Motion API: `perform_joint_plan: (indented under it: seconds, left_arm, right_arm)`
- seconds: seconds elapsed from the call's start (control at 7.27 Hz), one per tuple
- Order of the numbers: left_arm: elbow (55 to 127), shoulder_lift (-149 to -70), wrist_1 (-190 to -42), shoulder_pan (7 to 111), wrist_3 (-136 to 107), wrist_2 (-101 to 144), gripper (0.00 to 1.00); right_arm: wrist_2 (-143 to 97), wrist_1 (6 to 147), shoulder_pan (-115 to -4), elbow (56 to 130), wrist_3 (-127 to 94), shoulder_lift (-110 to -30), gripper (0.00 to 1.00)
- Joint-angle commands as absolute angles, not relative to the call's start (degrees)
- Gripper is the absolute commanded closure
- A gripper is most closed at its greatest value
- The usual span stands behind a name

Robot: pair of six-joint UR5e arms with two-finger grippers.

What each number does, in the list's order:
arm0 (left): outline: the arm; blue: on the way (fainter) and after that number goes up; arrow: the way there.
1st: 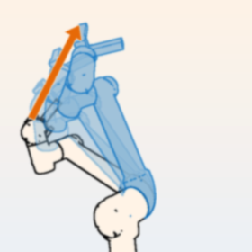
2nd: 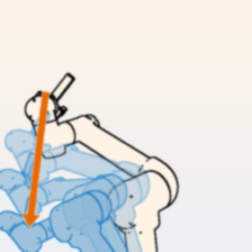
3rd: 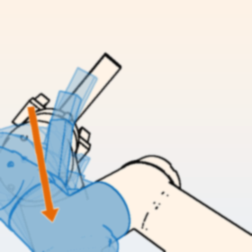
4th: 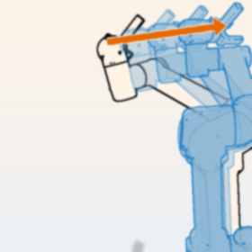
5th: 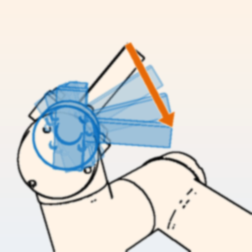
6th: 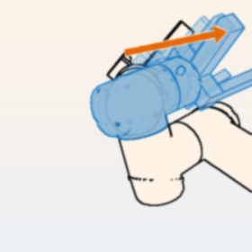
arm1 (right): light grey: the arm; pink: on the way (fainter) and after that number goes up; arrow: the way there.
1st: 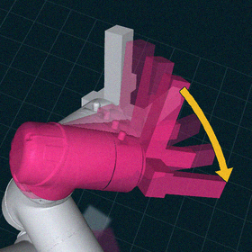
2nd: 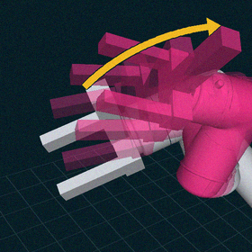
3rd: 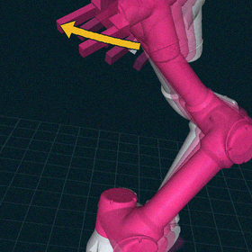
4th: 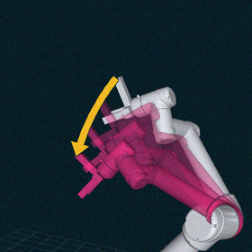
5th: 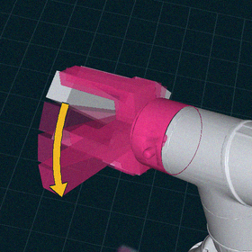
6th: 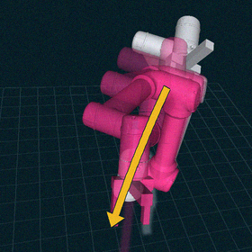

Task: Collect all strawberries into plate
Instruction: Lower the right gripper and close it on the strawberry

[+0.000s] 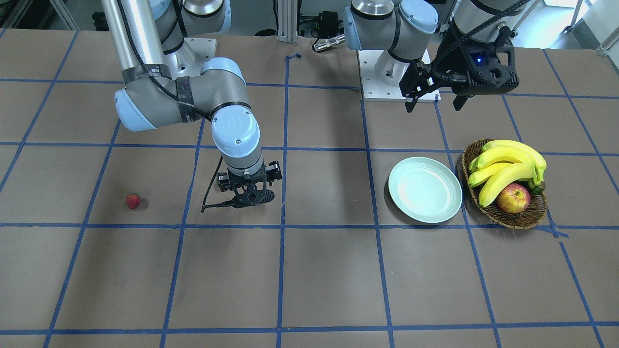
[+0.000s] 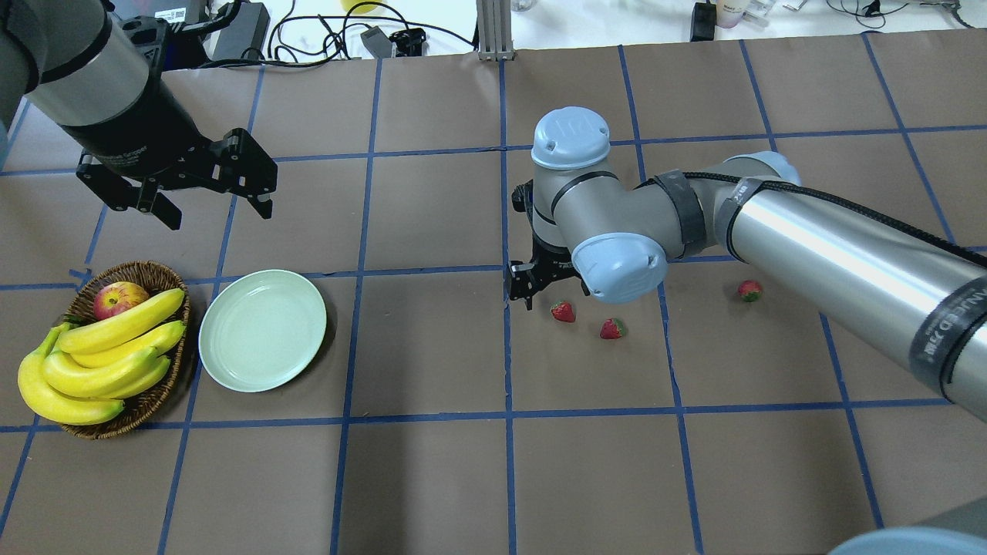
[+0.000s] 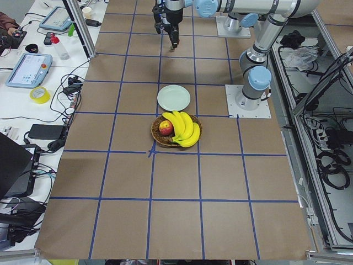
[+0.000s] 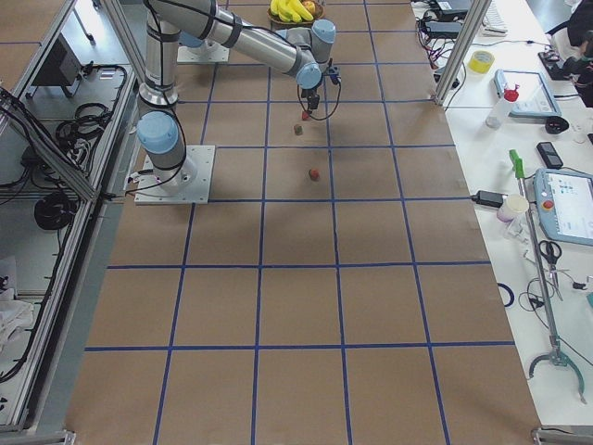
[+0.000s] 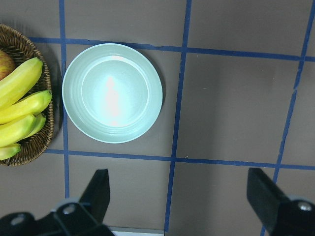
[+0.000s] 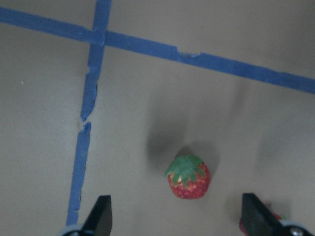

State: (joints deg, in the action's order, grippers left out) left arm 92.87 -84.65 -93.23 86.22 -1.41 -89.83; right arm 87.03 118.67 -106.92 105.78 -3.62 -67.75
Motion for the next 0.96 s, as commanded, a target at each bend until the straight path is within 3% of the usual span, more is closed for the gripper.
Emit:
perform_joint_plan:
  seconds: [0.0,0.14,0.55,0.83]
  left_arm:
    - [92.8,-84.6,-93.3,86.2,-1.4,-89.8,0.00]
    - [92.9,-84.6,-93.3,86.2,-1.4,-89.8,0.00]
    - [92.8,-84.4,-93.3,86.2,-1.5,-89.8,0.00]
    - [92.8,-84.5,-93.2,85.9,-1.3,-89.7,0.00]
  right_arm:
    - [86.6,119.0,-107.0,107.2,-4.5,-67.3,0.31]
    - [86.5,119.1,-107.0,107.3,-4.7,-66.4,0.37]
    - [87.3,120.7,-107.0,106.8,-5.1,-65.4,0.38]
    - [87.6,120.8,-106.9,106.3,-5.6,-65.4,0.67]
